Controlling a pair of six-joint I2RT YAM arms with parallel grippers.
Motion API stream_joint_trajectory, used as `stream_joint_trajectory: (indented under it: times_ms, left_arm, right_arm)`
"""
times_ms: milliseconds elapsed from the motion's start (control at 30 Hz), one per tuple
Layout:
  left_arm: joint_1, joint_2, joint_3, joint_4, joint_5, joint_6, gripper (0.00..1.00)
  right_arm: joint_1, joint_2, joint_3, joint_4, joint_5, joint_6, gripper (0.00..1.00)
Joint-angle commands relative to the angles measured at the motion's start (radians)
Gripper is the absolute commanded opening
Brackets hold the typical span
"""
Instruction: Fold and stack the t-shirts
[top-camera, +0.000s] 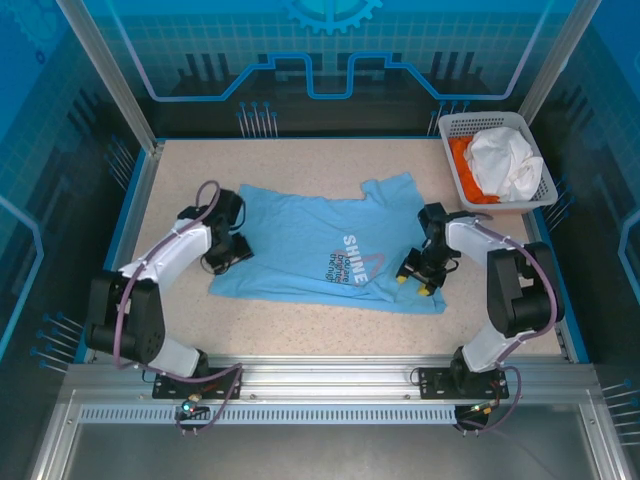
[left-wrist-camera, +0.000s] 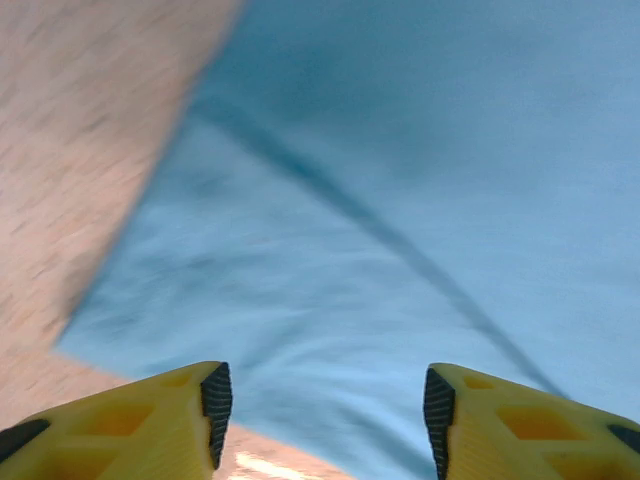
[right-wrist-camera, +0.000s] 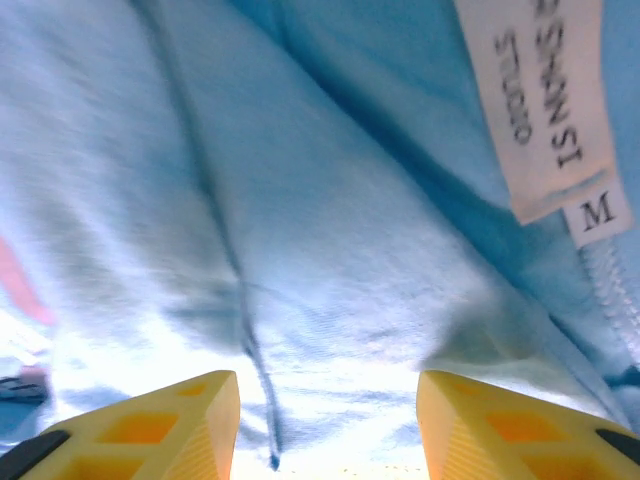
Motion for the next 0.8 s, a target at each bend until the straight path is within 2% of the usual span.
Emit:
stream_joint_trajectory:
  times_ms: [0,133,300,467,600,767]
  left_arm:
    - [-0.129,-0.034,0.060,0.124,0.116,0.172,0.58]
    - [-0.254,0.014,0.075,0.250,0.278,0.285,0.62]
    - [-0.338,0.117,0.095,0.336,0.372,0.263,0.62]
    - [-0.365,0.199,0.104,0.329,0.362,0.210,0.57]
    - [-0.365,0.219,0.095,0.259,0.284,0.236,0.55]
    - [-0.365,0.198,0.031,0.261,0.270,0.260,0.55]
  right_arm:
    - [-0.008,-0.058,0.045,-0.029,0.019,-0.023,0.52]
    - [-0.011,-0.081,0.041,-0.012,-0.059,-0.011,0.51]
    - [0.008,-0.111,-0.036,0.007,-0.161,0.008,0.46]
    - [0.049,-0.119,-0.085,0.043,-0.189,0.031,0.42]
    - [0.092,-0.096,-0.116,0.059,-0.181,0.048,0.41]
    - [0.115,-0.077,-0.130,0.097,-0.166,0.069,0.38]
